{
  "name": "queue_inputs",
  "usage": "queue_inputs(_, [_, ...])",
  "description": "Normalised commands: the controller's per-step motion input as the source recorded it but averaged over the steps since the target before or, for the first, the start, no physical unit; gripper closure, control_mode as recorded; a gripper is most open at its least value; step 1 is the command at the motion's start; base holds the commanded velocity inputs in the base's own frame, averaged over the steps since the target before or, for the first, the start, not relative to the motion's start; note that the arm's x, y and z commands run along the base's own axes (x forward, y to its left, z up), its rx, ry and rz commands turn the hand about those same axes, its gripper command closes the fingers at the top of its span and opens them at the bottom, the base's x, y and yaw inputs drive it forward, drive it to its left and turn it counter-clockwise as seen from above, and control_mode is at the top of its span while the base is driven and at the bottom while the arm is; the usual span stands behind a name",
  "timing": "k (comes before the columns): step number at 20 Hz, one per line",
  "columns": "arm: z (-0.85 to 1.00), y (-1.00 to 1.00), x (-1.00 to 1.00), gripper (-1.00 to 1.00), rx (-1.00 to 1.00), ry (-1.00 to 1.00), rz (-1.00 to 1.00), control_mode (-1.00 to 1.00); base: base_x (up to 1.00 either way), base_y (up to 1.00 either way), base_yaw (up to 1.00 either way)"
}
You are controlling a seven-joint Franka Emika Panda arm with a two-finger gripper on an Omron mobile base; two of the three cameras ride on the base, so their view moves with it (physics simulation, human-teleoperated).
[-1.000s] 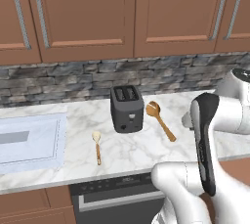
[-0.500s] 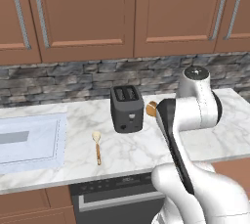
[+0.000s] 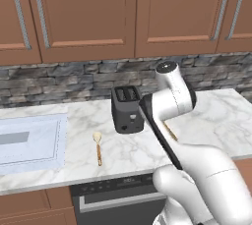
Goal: Organize the utensils by type. Pick up the wooden spoons from the counter and place them in the open cabinet. Then pick up the metallic utensils from the counter and place them in the open drawer.
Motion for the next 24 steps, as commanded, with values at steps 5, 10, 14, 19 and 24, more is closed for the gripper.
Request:
queue_inputs(5, [-0.01, 0.01, 0.56, -1.0, 0.03, 0.2, -0.03, -1.0, 0.0, 0.0, 0.0])
queue_inputs(10, [-0.15, 0.0, 0.32, -1.0, 0.12, 0.12, 0.0, -1.0, 0.0, 0.0, 0.0])
queue_inputs(14, [-0.26, 0.0, 0.2, -1.0, 0.1, 0.01, 0.0, -1.0, 0.0, 0.0, 0.0])
queue_inputs(19, [-0.35, 0.0, 0.13, -1.0, 0.05, 0.0, 0.01, -1.0, 0.0, 0.0, 0.0])
queue_inputs(24, [-0.36, 0.0, 0.17, -1.0, 0.0, -0.01, 0.0, -1.0, 0.0, 0.0, 0.0])
